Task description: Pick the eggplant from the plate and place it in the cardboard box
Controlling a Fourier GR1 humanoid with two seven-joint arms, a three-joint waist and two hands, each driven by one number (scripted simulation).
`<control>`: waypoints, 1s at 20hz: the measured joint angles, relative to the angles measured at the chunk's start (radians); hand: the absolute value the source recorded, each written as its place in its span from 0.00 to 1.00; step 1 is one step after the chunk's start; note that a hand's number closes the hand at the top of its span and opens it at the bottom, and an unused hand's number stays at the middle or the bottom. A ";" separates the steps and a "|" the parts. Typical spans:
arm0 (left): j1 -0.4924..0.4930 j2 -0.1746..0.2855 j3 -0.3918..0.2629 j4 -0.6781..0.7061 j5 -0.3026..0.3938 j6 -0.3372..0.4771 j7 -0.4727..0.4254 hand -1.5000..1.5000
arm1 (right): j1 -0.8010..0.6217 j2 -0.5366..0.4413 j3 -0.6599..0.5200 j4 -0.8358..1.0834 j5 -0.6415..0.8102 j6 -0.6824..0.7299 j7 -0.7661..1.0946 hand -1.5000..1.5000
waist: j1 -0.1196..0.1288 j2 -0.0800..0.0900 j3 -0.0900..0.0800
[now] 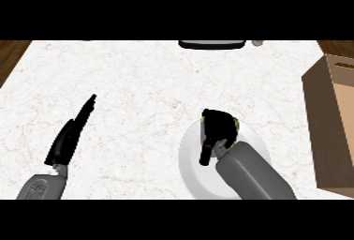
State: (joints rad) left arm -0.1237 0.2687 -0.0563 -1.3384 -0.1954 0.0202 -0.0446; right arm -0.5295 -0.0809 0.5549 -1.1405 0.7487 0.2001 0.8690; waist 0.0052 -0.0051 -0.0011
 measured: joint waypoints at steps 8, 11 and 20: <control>-0.022 -0.001 0.031 0.027 -0.008 -0.025 -0.008 0.50 | -0.023 0.009 -0.013 0.045 0.145 -0.071 -0.073 1.00 | -0.002 0.000 0.000; -0.022 -0.015 0.032 0.031 -0.013 -0.022 -0.006 0.50 | 0.014 -0.036 -0.005 -0.027 0.187 -0.074 -0.093 1.00 | -0.005 0.000 0.000; -0.003 -0.030 0.030 -0.005 -0.034 -0.015 0.019 0.50 | 0.218 -0.252 0.021 -0.359 0.265 -0.136 -0.264 1.00 | -0.013 0.001 0.001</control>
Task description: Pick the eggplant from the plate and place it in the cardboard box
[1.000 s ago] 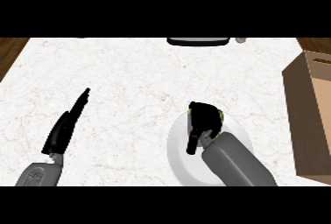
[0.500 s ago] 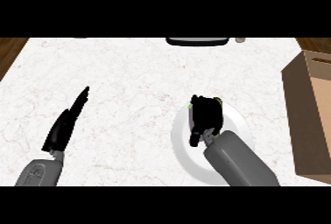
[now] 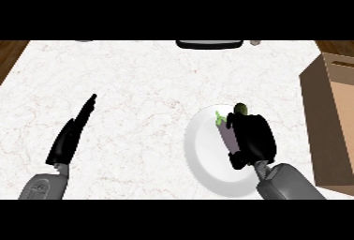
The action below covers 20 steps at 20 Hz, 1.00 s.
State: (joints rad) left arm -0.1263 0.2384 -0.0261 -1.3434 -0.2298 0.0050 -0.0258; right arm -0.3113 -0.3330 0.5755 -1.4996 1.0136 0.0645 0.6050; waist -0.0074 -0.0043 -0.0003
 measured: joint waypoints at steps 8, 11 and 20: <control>0.022 0.026 0.031 -0.009 0.014 -0.033 -0.017 0.50 | 0.067 -0.112 -0.089 -0.350 0.061 0.089 0.077 1.00 | -0.004 -0.001 0.000; 0.020 0.023 0.035 -0.010 0.014 -0.033 -0.020 0.50 | 0.059 -0.143 -0.147 -0.474 0.080 0.156 0.143 1.00 | -0.006 -0.001 -0.001; 0.024 -0.008 0.022 -0.008 -0.011 -0.016 -0.022 0.50 | 0.094 -0.207 -0.413 -0.724 0.021 0.320 0.250 1.00 | -0.002 0.001 0.000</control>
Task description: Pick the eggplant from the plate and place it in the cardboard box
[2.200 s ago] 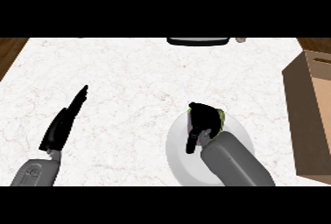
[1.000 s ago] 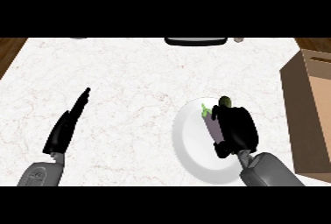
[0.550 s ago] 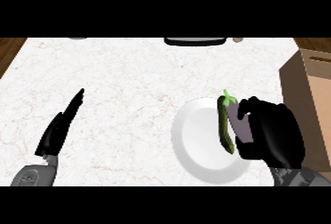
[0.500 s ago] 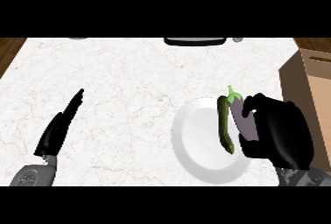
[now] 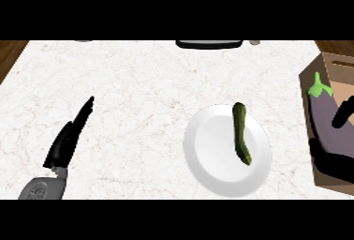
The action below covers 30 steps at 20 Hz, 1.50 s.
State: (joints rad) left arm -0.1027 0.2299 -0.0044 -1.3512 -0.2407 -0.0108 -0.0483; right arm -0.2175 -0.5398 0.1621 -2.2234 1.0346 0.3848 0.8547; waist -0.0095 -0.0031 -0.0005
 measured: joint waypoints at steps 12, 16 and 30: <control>-0.040 0.001 0.021 0.021 -0.009 -0.017 0.006 0.50 | 0.042 -0.114 -0.448 0.227 -0.166 -0.011 -0.251 1.00 | 0.006 0.003 0.001; -0.044 -0.001 0.025 0.028 -0.010 -0.024 0.000 0.50 | 0.061 -0.139 -0.504 0.394 -0.161 -0.062 -0.363 1.00 | 0.009 0.004 0.001; -0.032 -0.014 0.016 0.003 -0.024 -0.026 0.009 0.50 | -0.029 -0.058 -0.617 0.801 -0.391 -0.111 -0.668 0.00 | 0.015 0.004 0.002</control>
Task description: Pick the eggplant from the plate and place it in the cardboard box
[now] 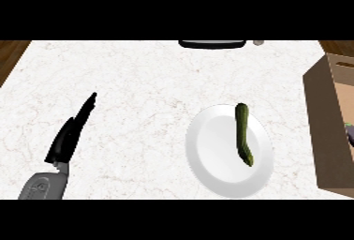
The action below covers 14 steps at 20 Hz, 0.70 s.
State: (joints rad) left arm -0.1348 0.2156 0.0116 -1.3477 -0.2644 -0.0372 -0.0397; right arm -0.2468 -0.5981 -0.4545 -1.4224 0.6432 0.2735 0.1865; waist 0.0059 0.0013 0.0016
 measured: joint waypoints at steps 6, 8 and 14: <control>0.007 0.007 0.010 0.002 0.008 -0.013 -0.002 0.50 | -0.070 0.087 -0.115 0.053 -0.163 -0.087 -0.093 0.00 | -0.002 -0.001 -0.001; 0.005 0.015 0.018 0.005 0.012 -0.020 -0.006 0.50 | -0.088 0.090 -0.160 0.089 -0.218 -0.090 -0.106 0.00 | -0.003 -0.001 -0.001; 0.012 0.007 0.015 -0.003 0.003 -0.012 -0.013 0.50 | -0.113 0.070 -0.311 0.218 -0.361 -0.126 -0.190 0.00 | -0.005 -0.001 0.000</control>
State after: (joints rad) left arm -0.1224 0.2226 0.0267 -1.3503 -0.2619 -0.0491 -0.0530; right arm -0.3602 -0.5286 -0.7651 -1.2042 0.2820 0.1476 -0.0030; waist 0.0012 0.0008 0.0012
